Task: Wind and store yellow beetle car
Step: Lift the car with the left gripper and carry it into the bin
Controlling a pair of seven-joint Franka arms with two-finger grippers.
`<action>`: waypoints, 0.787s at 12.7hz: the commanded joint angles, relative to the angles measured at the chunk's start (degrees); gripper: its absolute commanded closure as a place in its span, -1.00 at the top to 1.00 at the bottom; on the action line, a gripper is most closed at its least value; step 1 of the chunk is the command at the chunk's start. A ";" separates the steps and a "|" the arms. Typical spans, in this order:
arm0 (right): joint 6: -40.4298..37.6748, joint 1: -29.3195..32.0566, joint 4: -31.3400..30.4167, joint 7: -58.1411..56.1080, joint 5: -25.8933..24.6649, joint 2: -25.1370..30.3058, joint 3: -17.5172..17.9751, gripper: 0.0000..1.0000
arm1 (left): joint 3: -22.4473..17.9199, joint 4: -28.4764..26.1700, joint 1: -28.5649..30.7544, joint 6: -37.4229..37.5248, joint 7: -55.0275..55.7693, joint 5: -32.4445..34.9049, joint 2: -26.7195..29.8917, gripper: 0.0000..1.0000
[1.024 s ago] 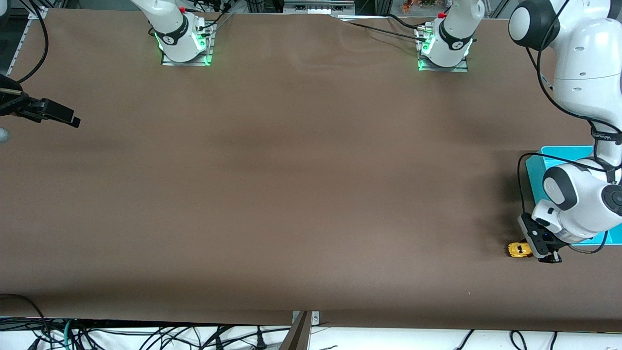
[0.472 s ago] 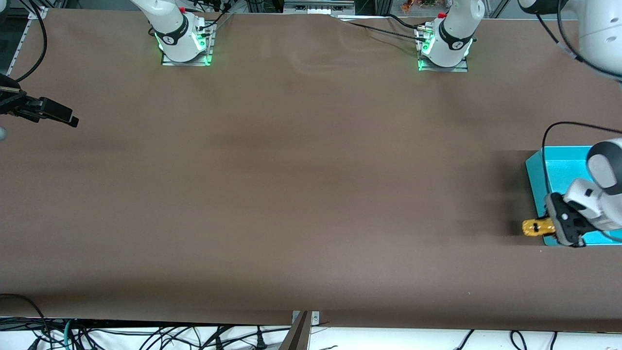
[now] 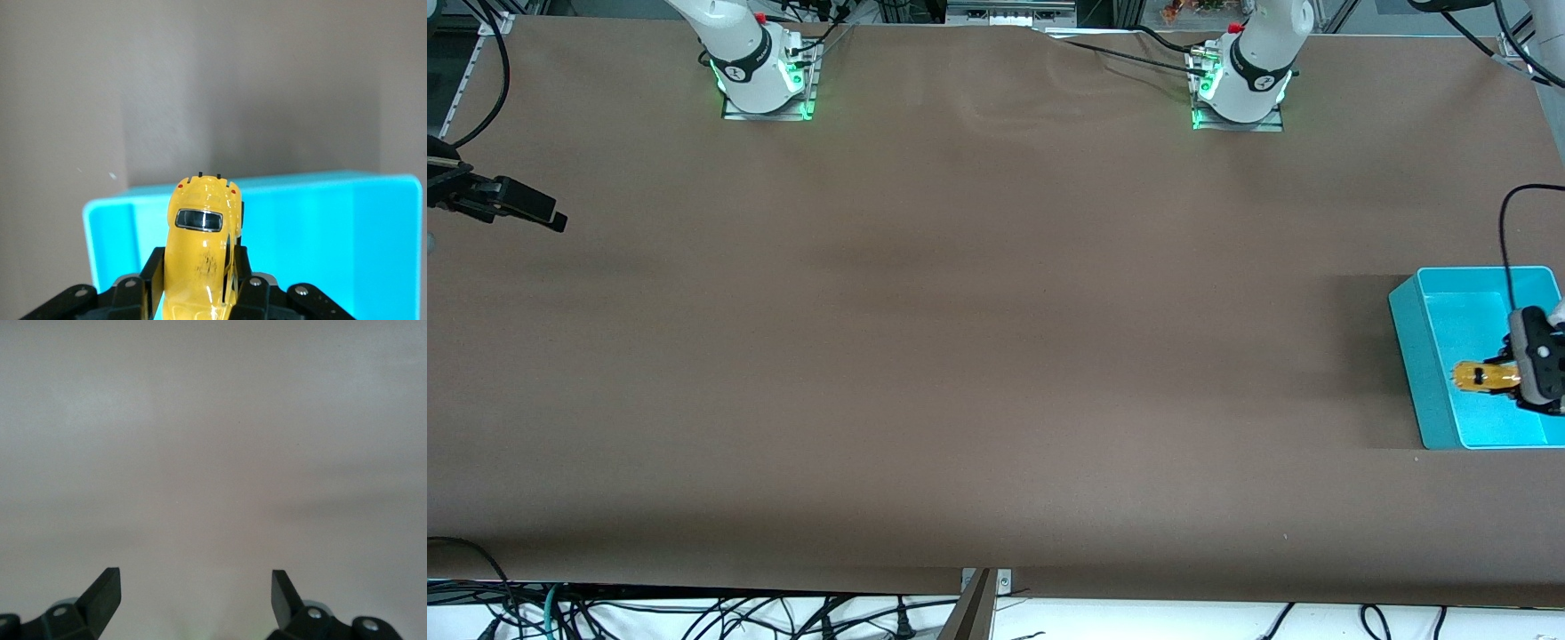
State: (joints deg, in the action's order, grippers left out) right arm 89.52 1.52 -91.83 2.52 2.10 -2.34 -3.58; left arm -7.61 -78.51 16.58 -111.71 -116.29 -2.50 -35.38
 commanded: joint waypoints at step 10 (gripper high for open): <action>-0.93 0.24 0.51 -0.06 -0.43 0.49 0.33 1.00 | -0.57 -20.44 5.48 -20.11 -7.20 0.13 1.37 -1.00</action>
State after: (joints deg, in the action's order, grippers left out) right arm 89.44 1.51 -91.83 2.52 2.10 -2.33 -3.57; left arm -8.03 -95.08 22.33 -128.61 -122.80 -2.50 -35.98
